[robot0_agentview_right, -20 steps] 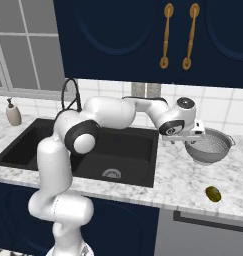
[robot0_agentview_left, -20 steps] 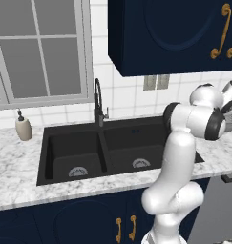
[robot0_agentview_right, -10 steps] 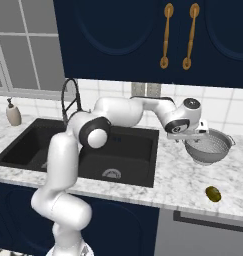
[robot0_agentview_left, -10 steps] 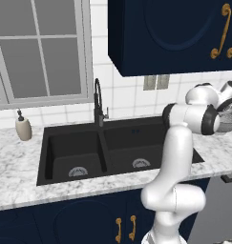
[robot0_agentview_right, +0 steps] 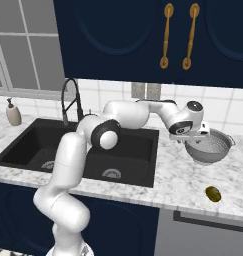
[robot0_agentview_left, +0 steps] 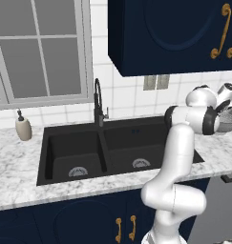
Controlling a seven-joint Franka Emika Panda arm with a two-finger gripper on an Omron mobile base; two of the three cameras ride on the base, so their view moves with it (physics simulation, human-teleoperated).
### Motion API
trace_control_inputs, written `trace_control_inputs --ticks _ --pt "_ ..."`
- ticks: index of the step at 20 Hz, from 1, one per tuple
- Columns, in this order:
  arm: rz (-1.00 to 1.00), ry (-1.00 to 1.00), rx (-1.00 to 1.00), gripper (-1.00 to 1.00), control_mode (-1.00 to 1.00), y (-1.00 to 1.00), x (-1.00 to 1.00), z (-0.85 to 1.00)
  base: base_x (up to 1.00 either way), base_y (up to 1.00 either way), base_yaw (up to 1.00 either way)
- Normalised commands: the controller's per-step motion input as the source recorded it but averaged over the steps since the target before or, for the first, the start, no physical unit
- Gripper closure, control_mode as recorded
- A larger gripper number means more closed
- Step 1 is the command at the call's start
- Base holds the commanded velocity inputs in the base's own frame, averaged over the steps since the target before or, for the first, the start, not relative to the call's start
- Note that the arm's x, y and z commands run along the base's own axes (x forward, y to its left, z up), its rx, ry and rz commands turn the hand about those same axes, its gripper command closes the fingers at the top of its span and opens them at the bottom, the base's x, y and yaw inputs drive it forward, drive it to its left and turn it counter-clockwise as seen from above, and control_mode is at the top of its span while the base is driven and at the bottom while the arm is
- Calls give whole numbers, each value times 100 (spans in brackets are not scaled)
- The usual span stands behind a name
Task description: Put the colander in the sink, put the kiwi in the colander, and turn on the sink faucet and pour water over the colander.
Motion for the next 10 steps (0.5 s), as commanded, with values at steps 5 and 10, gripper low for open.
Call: trace_control_inputs --ticks 5,10 --pt "0 0 0 100 -100 -11 2 -29 0 0 0" --pt "0 0 0 100 -100 -1 0 -2 0 0 0"
